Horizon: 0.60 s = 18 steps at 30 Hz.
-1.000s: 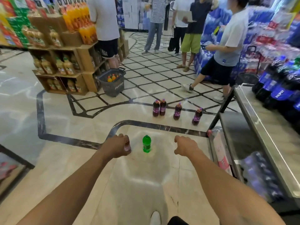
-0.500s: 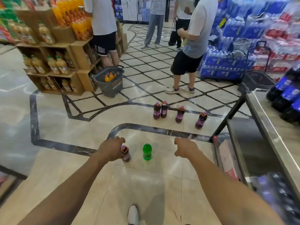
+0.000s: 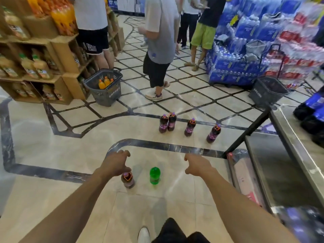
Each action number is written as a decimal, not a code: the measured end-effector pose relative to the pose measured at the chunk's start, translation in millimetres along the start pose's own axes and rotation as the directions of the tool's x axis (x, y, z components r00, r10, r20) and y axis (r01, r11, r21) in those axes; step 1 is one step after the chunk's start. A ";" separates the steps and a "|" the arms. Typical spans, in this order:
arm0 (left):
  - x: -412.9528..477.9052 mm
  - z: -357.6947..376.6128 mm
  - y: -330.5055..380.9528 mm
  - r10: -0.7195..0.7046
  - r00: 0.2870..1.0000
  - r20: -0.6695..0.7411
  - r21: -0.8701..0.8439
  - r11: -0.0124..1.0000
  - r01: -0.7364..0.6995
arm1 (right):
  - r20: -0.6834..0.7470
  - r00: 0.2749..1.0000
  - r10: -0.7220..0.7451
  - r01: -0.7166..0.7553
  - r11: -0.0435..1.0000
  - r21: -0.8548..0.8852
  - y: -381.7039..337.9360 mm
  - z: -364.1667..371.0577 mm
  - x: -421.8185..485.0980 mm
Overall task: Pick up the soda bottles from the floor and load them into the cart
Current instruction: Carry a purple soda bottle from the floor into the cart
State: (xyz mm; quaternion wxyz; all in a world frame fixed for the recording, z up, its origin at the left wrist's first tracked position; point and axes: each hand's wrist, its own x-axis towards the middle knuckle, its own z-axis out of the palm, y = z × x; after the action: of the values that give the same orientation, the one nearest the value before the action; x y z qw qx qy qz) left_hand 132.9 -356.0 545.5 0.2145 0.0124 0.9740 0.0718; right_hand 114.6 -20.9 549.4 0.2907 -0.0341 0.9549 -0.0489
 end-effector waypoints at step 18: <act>212.0 33.9 34.6 0.045 0.964 0.262 0.075 0.995 -0.067 | 0.171 0.985 0.004 -0.023 0.994 0.107 44.7 10.3 207.3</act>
State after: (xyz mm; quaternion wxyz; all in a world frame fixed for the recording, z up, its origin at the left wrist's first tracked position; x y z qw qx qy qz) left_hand -45.6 -305.6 431.9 0.3377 0.0582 0.9388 0.0349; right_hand -53.0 3.3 421.4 0.3730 -0.0160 0.9227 -0.0957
